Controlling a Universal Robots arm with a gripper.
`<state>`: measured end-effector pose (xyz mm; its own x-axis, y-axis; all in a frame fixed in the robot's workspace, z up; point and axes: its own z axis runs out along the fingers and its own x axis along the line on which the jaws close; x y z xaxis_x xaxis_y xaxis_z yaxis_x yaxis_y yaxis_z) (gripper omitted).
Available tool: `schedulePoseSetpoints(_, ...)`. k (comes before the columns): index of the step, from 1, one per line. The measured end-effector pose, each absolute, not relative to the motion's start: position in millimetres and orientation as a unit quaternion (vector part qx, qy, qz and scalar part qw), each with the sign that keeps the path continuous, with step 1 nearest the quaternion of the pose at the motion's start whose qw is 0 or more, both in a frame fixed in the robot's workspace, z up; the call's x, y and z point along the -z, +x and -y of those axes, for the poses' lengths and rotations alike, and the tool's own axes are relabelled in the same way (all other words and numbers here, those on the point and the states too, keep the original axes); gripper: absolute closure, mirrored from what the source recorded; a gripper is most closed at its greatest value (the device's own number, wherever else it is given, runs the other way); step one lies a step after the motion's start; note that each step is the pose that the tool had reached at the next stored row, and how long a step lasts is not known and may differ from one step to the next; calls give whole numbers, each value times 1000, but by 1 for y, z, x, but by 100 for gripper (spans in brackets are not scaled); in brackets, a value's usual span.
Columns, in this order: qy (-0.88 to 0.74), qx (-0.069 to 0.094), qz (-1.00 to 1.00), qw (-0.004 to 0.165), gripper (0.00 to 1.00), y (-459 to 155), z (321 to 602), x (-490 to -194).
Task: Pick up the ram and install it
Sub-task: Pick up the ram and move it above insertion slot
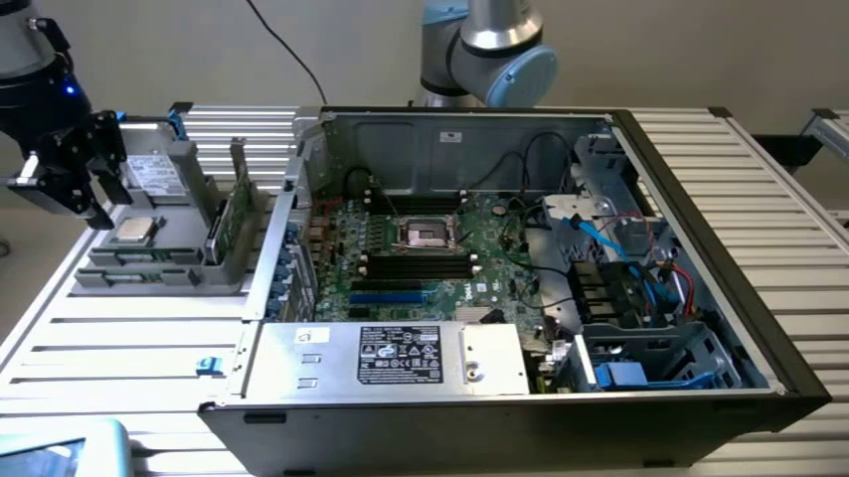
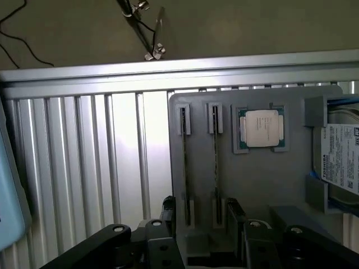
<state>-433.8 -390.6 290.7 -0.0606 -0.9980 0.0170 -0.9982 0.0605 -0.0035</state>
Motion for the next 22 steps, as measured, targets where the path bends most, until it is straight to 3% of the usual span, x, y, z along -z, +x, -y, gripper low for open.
schedulePoseSetpoints(22,685,-4,728,7,51,-427,398,-251)
